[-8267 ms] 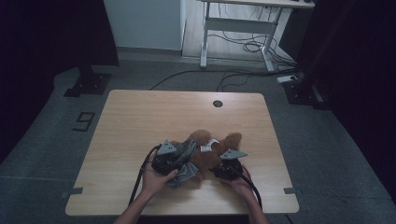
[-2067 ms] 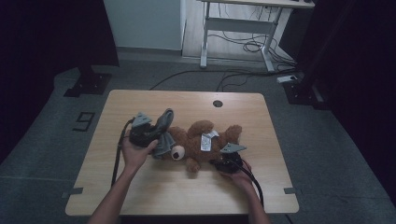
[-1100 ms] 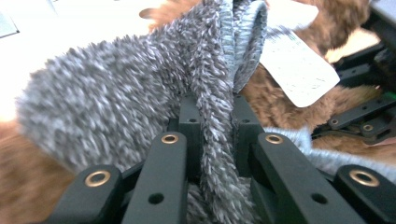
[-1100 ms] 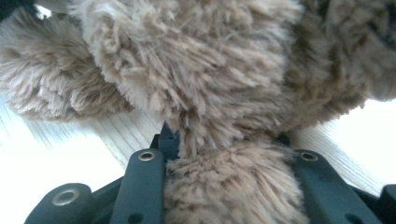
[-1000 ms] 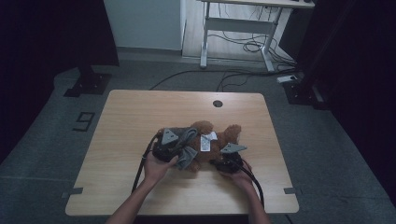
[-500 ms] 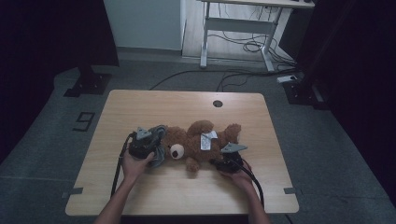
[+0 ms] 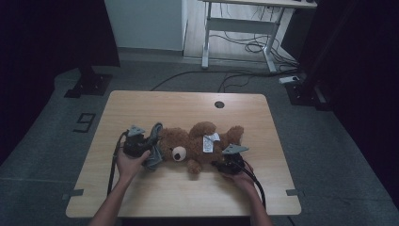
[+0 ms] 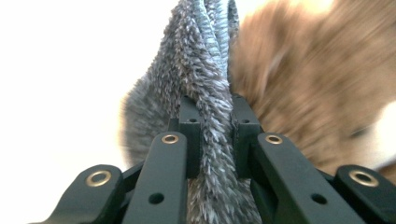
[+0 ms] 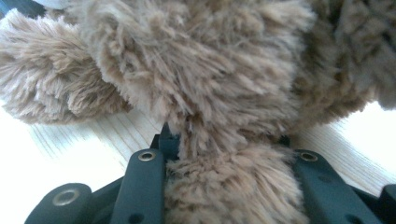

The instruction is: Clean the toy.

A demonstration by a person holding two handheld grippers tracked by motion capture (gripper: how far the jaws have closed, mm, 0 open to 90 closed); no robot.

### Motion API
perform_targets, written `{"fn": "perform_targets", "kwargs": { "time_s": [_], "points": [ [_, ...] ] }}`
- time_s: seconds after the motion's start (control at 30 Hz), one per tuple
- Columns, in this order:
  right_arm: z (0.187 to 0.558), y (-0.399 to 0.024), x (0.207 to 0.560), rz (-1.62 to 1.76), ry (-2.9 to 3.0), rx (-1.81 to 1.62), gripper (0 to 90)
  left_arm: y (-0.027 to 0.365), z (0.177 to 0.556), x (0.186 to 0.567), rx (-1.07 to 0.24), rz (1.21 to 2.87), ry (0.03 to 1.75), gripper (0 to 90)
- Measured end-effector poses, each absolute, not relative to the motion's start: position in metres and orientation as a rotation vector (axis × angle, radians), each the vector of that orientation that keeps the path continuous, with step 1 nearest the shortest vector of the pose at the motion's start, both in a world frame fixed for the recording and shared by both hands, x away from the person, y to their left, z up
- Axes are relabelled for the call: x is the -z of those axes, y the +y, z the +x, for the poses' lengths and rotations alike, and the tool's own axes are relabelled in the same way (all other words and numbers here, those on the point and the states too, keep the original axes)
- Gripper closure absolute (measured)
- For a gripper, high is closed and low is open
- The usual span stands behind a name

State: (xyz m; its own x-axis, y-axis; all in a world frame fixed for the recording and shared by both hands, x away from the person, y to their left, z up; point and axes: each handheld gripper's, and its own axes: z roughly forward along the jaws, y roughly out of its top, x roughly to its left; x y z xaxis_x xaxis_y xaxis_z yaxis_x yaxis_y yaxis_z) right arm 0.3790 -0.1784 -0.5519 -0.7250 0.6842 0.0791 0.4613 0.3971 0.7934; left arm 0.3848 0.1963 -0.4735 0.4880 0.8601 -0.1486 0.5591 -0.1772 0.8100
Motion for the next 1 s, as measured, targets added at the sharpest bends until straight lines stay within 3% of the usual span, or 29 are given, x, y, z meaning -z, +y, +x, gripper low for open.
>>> {"fn": "perform_targets", "kwargs": {
  "time_s": [0.17, 0.33, 0.57, 1.0],
  "points": [
    [0.379, -0.178, 0.552, 1.008, 2.395, -1.234, 62.5, 0.174, 0.37, 0.412, -0.476, 1.835, 1.015, 78.4],
    [0.378, -0.178, 0.552, 1.012, 2.394, -1.234, 62.5, 0.14, 0.379, 0.399, -0.477, 1.892, 0.958, 78.2],
    [0.379, -0.178, 0.552, 1.016, 2.391, -1.235, 62.4, 0.105, 0.419, 0.43, -0.374, 2.021, 1.043, 77.9],
    [0.379, -0.178, 0.552, 1.043, 2.358, -1.22, 58.7, 0.115, 0.404, 0.456, -0.318, 2.005, 1.041, 78.8]
  ]
}}
